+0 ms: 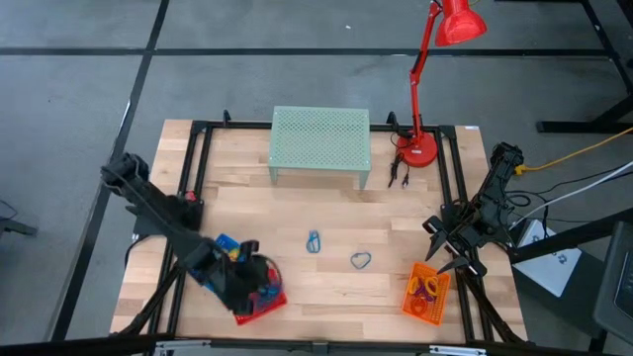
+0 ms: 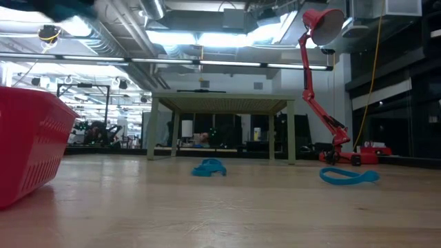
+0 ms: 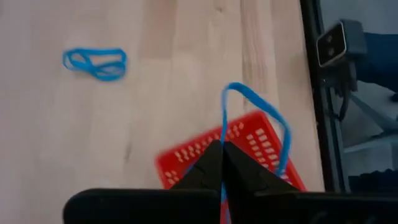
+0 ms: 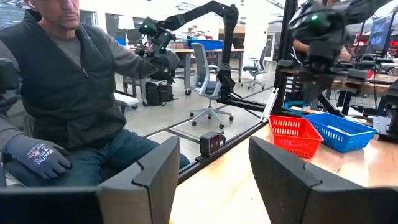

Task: Pick & Place Office Desk Supplies
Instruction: Put the blue rubber band into the red bin

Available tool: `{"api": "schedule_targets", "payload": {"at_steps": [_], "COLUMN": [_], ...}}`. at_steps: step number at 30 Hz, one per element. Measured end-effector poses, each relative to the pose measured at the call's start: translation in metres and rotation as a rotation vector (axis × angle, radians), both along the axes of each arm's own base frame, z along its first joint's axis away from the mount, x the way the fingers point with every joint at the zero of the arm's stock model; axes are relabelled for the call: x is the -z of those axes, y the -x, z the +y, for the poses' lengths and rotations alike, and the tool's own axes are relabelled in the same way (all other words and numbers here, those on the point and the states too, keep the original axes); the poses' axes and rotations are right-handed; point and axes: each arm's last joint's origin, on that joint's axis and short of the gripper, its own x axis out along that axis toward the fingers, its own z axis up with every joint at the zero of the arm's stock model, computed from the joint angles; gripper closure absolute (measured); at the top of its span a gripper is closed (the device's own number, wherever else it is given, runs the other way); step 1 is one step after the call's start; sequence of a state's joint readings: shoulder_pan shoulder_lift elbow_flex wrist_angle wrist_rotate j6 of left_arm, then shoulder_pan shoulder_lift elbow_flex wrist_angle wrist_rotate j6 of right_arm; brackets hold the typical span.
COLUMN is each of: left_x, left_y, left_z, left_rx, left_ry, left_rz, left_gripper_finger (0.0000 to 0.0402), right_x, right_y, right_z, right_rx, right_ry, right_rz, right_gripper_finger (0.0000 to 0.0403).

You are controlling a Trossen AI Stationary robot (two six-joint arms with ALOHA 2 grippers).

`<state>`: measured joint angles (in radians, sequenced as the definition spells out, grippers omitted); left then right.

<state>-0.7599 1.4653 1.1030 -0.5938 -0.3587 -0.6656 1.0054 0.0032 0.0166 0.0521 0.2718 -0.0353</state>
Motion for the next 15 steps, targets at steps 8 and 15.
{"api": "schedule_targets", "payload": {"at_steps": [8,15], "left_x": [0.038,0.057], "left_y": [0.009,0.008], "left_z": [-0.035,-0.037], "left_rx": [-0.064,-0.126], "left_ry": [-0.036,-0.092], "left_rz": [0.058,0.108], "left_gripper_finger": [0.0399,0.0398], "right_x": [0.000,0.000], "right_y": [0.000,0.000], "right_z": [0.000,0.000], "right_rx": [0.000,0.000], "right_ry": [0.000,0.001], "right_rz": [0.000,0.000], "right_gripper_finger": [0.0208,0.0208]}}
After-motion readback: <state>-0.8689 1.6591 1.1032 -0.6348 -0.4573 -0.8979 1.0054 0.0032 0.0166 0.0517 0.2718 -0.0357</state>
